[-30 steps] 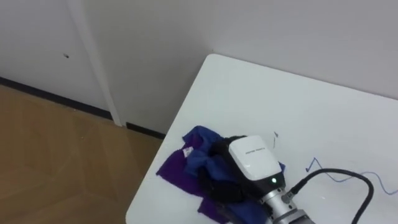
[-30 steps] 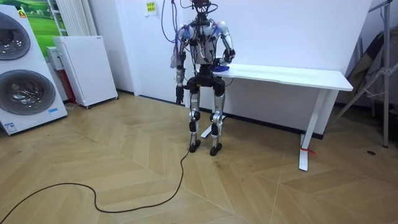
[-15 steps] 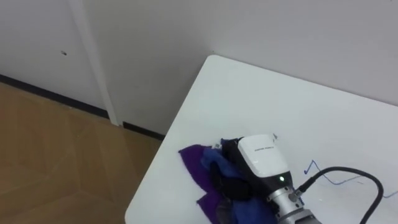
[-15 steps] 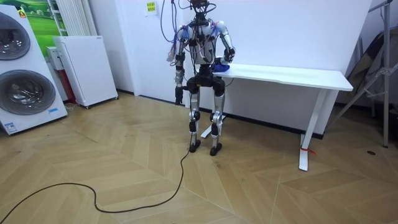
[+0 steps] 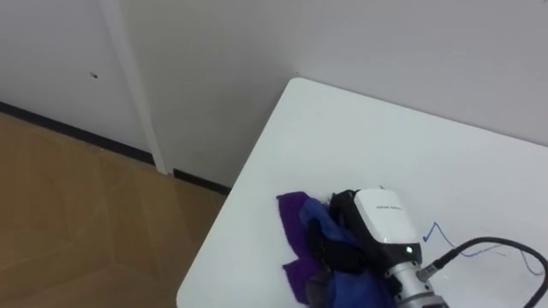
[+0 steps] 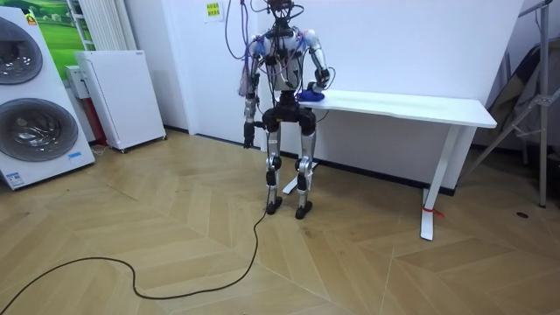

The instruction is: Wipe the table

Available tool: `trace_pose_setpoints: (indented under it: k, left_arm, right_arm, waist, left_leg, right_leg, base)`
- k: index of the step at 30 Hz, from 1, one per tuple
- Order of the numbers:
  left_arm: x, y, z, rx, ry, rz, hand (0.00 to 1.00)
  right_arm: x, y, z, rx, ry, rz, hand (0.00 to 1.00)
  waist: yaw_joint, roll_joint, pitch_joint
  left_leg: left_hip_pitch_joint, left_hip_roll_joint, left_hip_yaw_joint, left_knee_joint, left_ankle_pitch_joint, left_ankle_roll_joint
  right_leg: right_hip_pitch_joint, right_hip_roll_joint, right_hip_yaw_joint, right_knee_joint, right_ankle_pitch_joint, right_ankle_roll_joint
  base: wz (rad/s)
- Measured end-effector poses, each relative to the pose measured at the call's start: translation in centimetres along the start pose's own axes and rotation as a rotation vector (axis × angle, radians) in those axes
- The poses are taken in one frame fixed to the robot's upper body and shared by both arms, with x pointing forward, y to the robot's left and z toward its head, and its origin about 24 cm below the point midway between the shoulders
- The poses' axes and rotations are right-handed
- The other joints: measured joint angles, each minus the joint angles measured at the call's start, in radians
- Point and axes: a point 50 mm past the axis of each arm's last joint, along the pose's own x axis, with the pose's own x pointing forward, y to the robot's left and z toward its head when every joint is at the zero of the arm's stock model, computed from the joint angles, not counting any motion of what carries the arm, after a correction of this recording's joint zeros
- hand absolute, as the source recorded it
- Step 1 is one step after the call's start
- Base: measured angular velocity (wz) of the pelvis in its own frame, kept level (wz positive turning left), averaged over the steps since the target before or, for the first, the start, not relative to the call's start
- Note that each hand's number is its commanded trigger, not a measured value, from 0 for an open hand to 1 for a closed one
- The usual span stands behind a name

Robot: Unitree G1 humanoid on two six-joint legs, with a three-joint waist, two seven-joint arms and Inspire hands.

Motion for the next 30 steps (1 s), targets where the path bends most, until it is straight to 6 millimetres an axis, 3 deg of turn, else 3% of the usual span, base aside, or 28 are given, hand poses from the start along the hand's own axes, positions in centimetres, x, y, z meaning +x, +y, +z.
trace_pose_setpoints:
  k: [5,7,9,12,16,20,22,23,24,30]
  left_arm:
    - [0.1,-1.0,1.0,0.007,-0.023,-0.027,0.0]
    - [0.1,-1.1,1.1,0.003,-0.022,-0.026,0.0]
    - [-0.1,-0.8,1.2,-0.014,-0.032,-0.012,0.0]
    - [-0.3,-1.2,0.2,-0.016,-0.009,-0.019,0.0]
    - [-0.5,-1.5,-1.1,-0.043,0.024,-0.026,0.0]
    - [-0.8,-0.6,-2.9,-0.12,0.055,0.005,0.0]
    - [-0.9,0.0,-3.4,-0.147,0.064,0.027,0.0]
    - [-1.0,0.4,-3.8,-0.153,0.069,0.04,0.0]
    - [-1.1,0.8,-4.1,-0.157,0.074,0.052,0.0]
    - [-1.2,2.0,-4.5,-0.21,0.069,0.096,0.0]
  right_arm:
    - [2.2,-0.1,1.0,0.031,0.028,0.021,1.0]
    - [3.1,-0.6,1.3,0.021,0.029,0.028,1.0]
    - [4.5,-1.3,1.5,0.007,0.031,0.025,1.0]
    - [5.9,-1.9,0.9,0.01,0.055,0.013,1.0]
    - [5.9,-2.7,-1.6,0.068,0.141,-0.036,1.0]
    - [4.1,-2.9,-5.7,0.107,0.314,-0.112,1.0]
    - [2.4,-2.8,-8.0,0.142,0.408,-0.147,1.0]
    - [1.2,-2.7,-9.2,0.142,0.465,-0.165,1.0]
    - [0.2,-2.8,-10.1,0.134,0.503,-0.187,1.0]
    - [-4.7,-2.9,-14.5,0.16,0.752,-0.298,1.0]
  waist:
    - [0.01,0.008,0.0015]
    - [0.033,0.008,0.0019]
    - [0.049,0.004,0.0123]
    - [0.053,-0.002,0.0159]
    - [0.038,-0.002,0.0132]
    - [-0.014,-0.002,0.0112]
    - [-0.033,0.002,0.0047]
    - [-0.041,0.003,-0.0068]
    - [-0.056,0.003,-0.0106]
    - [-0.09,0.005,-0.0139]
  left_leg:
    - [-0.002,0.003,0.007,0.0,0.0,0.0]
    - [-0.011,0.005,0.013,0.003,0.001,-0.001]
    - [-0.015,0.006,0.015,0.011,0.001,-0.002]
    - [-0.021,0.004,0.011,0.011,0.001,-0.002]
    - [-0.021,-0.002,-0.002,0.019,0.001,-0.002]
    - [0.005,-0.003,0.003,0.014,0.001,-0.001]
    - [0.021,-0.003,0.017,0.012,0.0,0.0]
    - [0.023,-0.003,0.035,0.008,-0.003,0.005]
    - [0.026,-0.005,0.035,0.005,-0.008,0.013]
    - [0.061,-0.003,0.062,0.0,-0.022,0.025]
  right_leg:
    - [-0.016,0.001,0.003,0.016,0.0,0.0]
    - [-0.026,0.002,0.001,0.016,0.002,-0.003]
    - [-0.026,0.004,0.0,0.015,0.001,-0.005]
    - [-0.028,0.002,-0.002,0.013,-0.003,-0.002]
    - [-0.024,-0.007,-0.026,0.013,-0.005,0.002]
    - [0.003,-0.017,-0.033,0.01,-0.011,0.011]
    - [0.02,-0.02,-0.033,0.011,-0.012,0.012]
    - [0.022,-0.02,-0.031,0.013,-0.014,0.016]
    - [0.027,-0.022,-0.026,0.013,-0.019,0.024]
    - [0.054,-0.021,-0.003,0.013,-0.02,0.025]
  base:
    - [-0.11]
    - [-0.08]
    - [0.03]
    - [0.08]
    - [0.19]
    - [0.17]
    - [0.11]
    - [0.03]
    - [0.0]
    - [-0.12]
